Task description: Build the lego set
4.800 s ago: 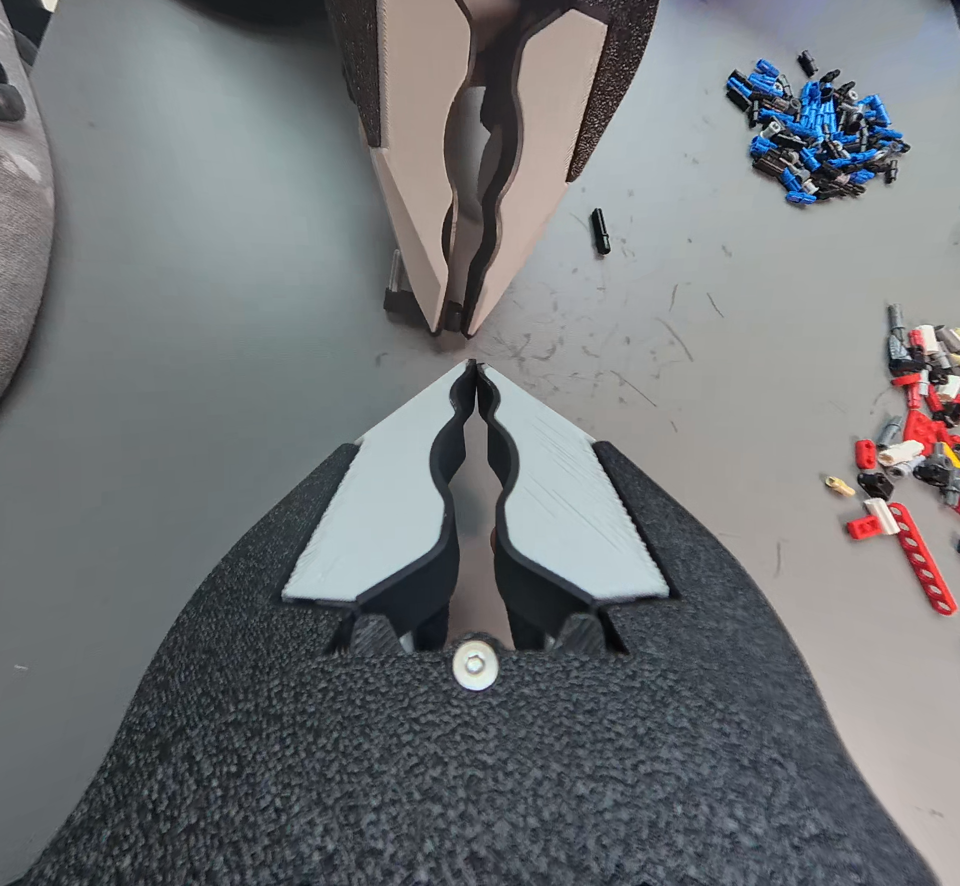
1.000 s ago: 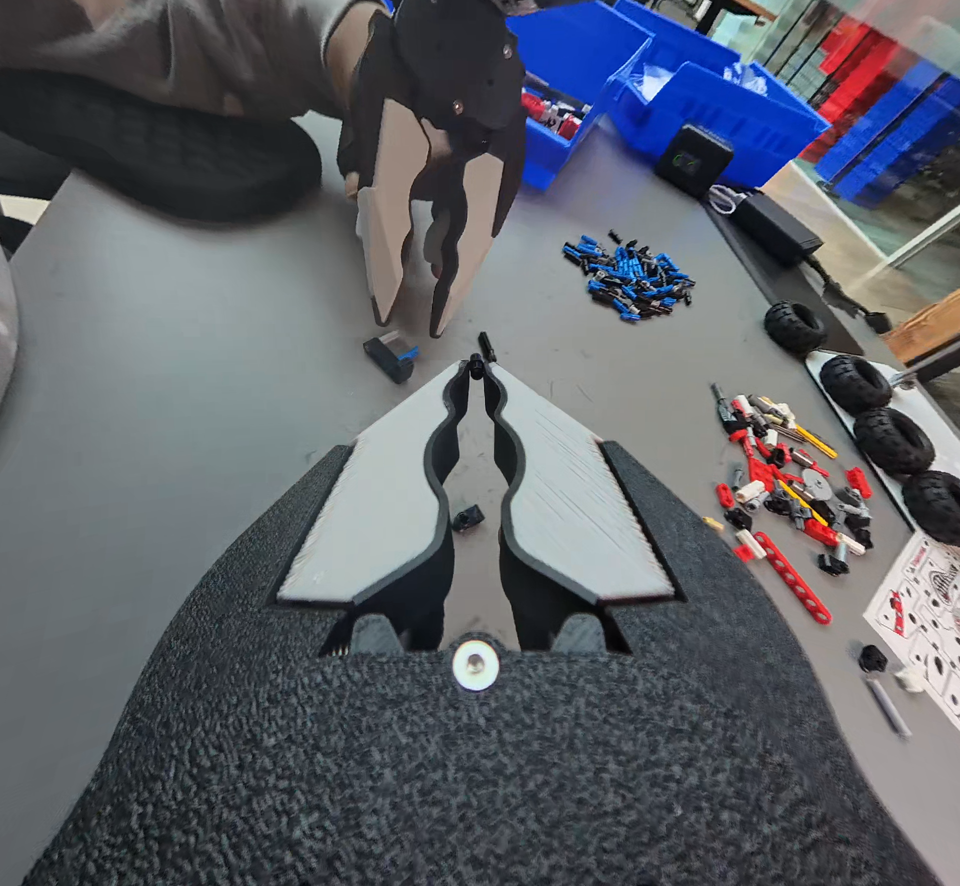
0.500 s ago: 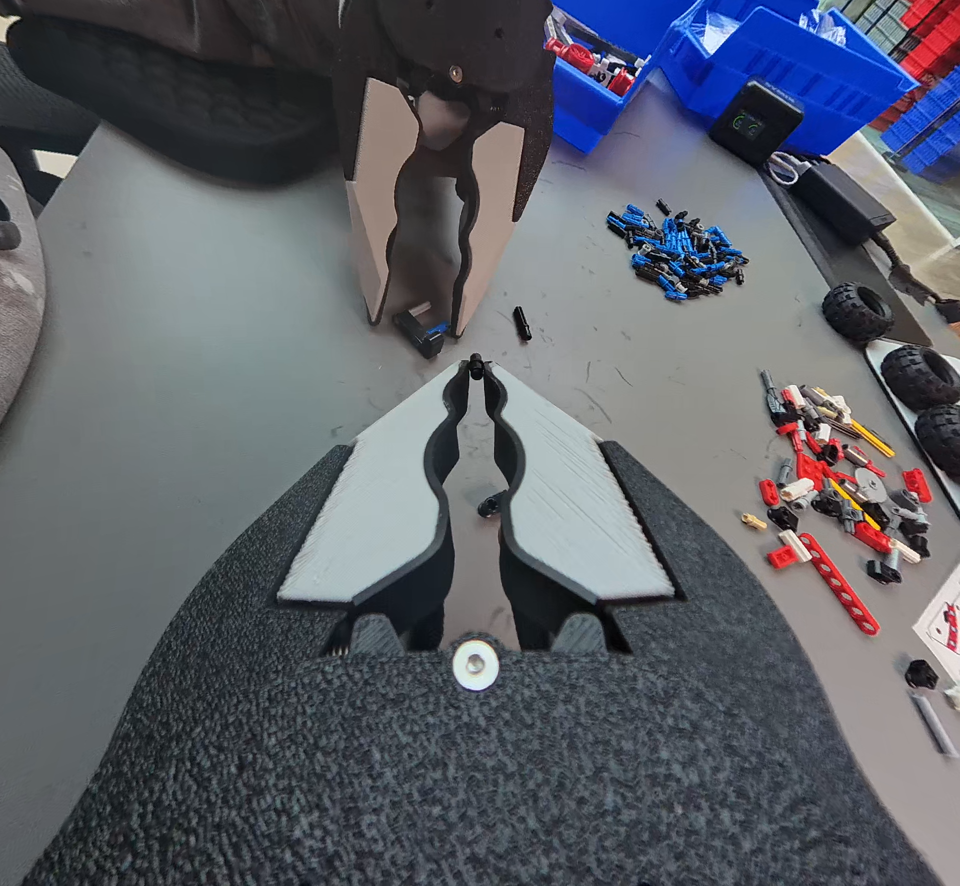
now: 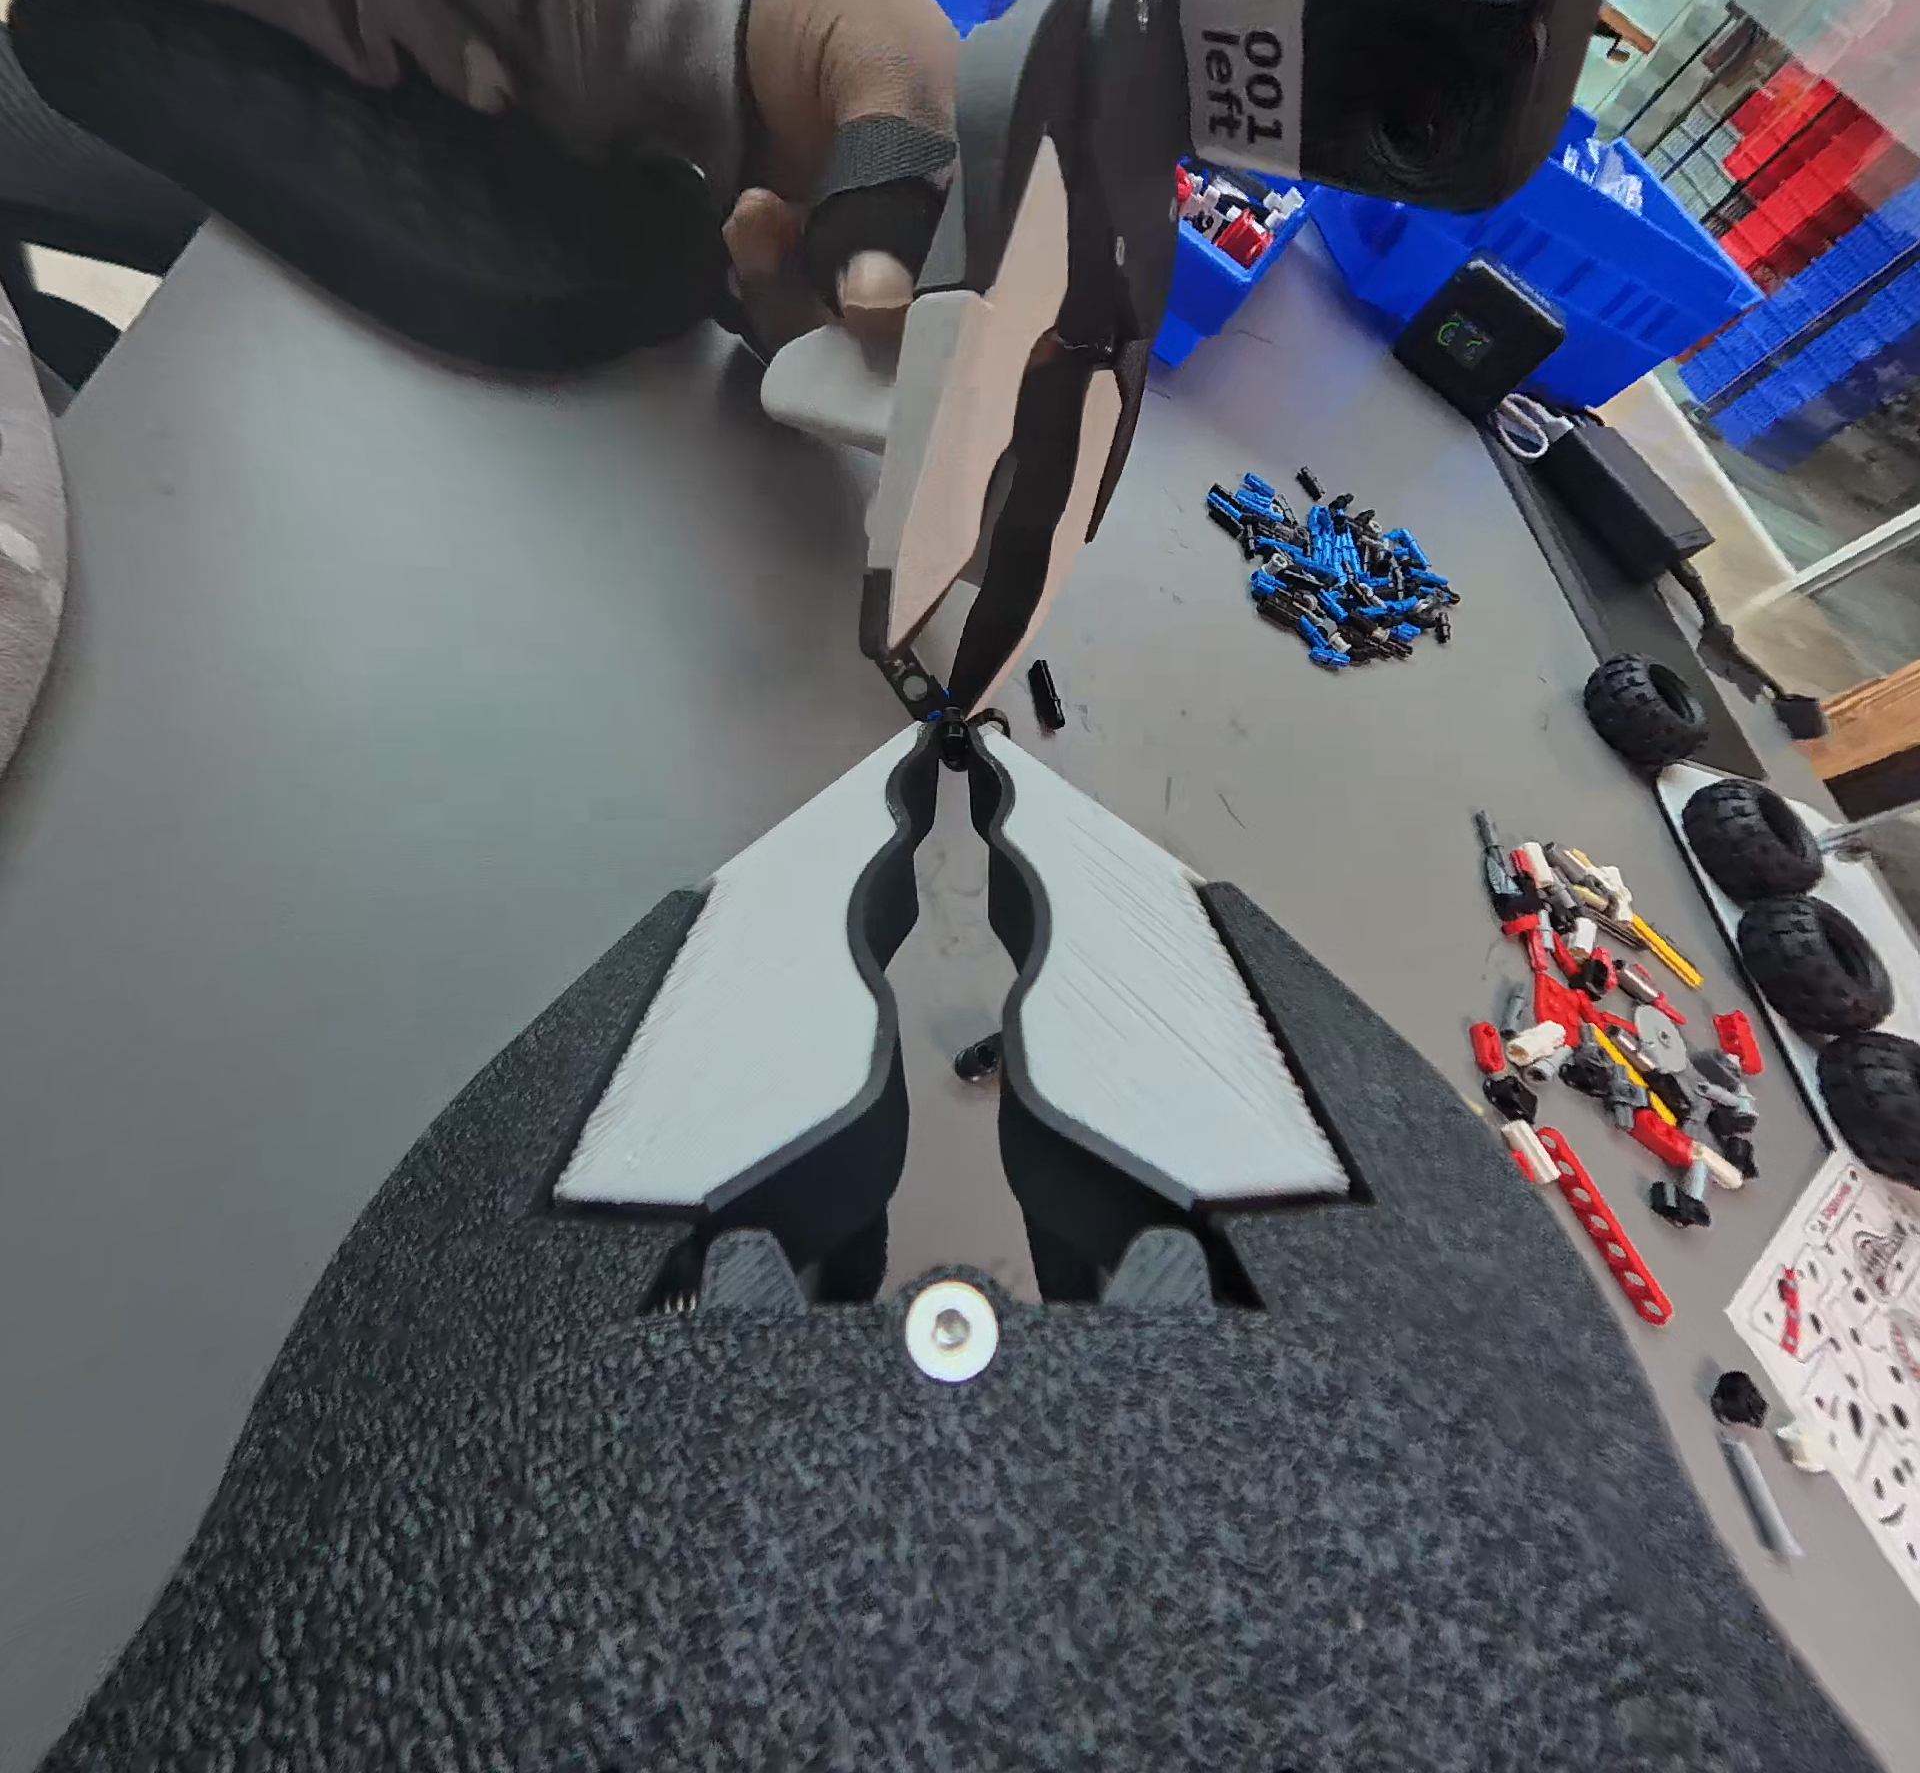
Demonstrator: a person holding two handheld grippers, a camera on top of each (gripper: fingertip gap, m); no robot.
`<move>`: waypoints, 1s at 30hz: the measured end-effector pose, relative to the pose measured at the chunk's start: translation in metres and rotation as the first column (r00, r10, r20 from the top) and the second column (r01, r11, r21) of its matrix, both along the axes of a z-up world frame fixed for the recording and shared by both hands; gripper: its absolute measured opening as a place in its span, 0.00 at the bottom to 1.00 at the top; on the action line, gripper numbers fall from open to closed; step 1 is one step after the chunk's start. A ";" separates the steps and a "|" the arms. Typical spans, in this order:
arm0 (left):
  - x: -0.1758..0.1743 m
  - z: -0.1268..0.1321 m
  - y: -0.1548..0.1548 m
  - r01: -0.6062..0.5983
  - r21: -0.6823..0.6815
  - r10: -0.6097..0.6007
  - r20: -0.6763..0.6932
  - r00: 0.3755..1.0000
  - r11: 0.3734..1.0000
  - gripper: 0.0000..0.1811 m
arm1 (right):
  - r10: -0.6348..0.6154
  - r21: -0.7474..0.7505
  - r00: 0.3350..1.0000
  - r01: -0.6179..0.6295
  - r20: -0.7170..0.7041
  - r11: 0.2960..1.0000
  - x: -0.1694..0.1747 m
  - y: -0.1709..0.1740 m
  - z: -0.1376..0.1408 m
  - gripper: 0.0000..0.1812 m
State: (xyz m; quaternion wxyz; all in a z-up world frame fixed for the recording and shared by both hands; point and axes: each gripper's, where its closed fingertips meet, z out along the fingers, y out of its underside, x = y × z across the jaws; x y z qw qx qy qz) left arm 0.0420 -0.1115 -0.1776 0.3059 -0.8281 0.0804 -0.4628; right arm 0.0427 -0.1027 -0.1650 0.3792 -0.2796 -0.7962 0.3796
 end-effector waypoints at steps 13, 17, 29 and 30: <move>0.010 -0.003 -0.006 0.027 -0.052 -0.027 0.015 1.000 0.998 0.14 | -0.023 0.157 0.985 -0.004 0.169 0.988 0.002 0.003 -0.046 0.03; 0.007 -0.009 -0.011 0.101 0.062 -0.089 -0.181 0.979 0.993 0.18 | -0.041 0.138 0.984 0.017 0.176 0.990 0.000 0.008 -0.045 0.03; 0.031 -0.036 -0.036 0.477 0.211 -0.241 -0.650 0.720 0.853 0.11 | -0.129 0.063 0.982 0.121 0.140 0.991 0.001 0.042 -0.029 0.03; 0.028 -0.040 -0.035 0.475 0.200 -0.235 -0.669 0.705 0.857 0.07 | -0.129 0.065 0.981 0.121 0.142 0.990 0.001 0.042 -0.030 0.03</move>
